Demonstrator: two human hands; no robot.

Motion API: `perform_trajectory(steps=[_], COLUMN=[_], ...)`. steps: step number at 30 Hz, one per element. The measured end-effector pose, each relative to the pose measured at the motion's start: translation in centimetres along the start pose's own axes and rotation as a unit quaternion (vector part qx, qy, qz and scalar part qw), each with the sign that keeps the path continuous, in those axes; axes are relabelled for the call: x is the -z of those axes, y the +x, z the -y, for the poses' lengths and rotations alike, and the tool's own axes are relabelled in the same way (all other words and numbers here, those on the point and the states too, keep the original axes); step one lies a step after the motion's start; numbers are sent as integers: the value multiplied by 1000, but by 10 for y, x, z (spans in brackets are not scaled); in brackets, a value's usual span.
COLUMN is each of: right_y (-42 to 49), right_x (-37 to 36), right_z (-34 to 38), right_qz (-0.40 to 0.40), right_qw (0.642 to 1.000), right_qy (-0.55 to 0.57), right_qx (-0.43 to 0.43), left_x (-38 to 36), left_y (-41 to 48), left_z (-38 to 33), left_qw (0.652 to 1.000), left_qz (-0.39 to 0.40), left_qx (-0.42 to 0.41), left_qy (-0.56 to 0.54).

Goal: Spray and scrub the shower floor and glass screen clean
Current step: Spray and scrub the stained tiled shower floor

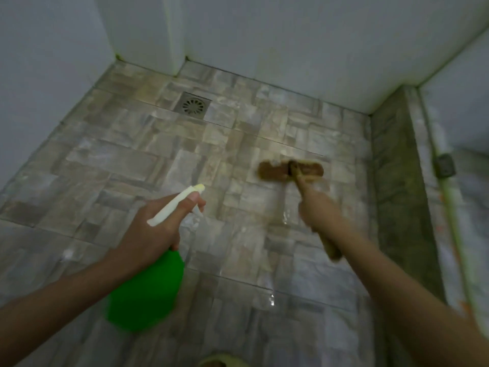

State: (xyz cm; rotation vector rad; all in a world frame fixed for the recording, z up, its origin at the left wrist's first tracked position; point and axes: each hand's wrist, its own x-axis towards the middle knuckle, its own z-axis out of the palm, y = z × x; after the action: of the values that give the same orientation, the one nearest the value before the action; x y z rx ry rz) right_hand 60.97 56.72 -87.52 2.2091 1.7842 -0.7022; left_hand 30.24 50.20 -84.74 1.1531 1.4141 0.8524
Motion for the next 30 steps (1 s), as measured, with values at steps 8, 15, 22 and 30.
perform_trajectory(steps=[8, 15, 22, 30], right_y=[-88, -120, -136, -22], right_x=[-41, -43, -55, -8], right_z=[-57, -113, -122, -142], right_qz=[10, -17, -8, -61], right_qw=[999, 996, 993, 986], right_qy=[-13, 50, 53, 100], right_qx=[-38, -77, -103, -115], left_x=[-45, -66, -81, -80], left_y=[0, -10, -5, 18], left_z=[-8, -13, -34, -49], left_qw=[999, 994, 987, 983], left_qz=[42, 97, 142, 145], left_qx=[-6, -20, -37, -63], left_qy=[13, 45, 69, 95])
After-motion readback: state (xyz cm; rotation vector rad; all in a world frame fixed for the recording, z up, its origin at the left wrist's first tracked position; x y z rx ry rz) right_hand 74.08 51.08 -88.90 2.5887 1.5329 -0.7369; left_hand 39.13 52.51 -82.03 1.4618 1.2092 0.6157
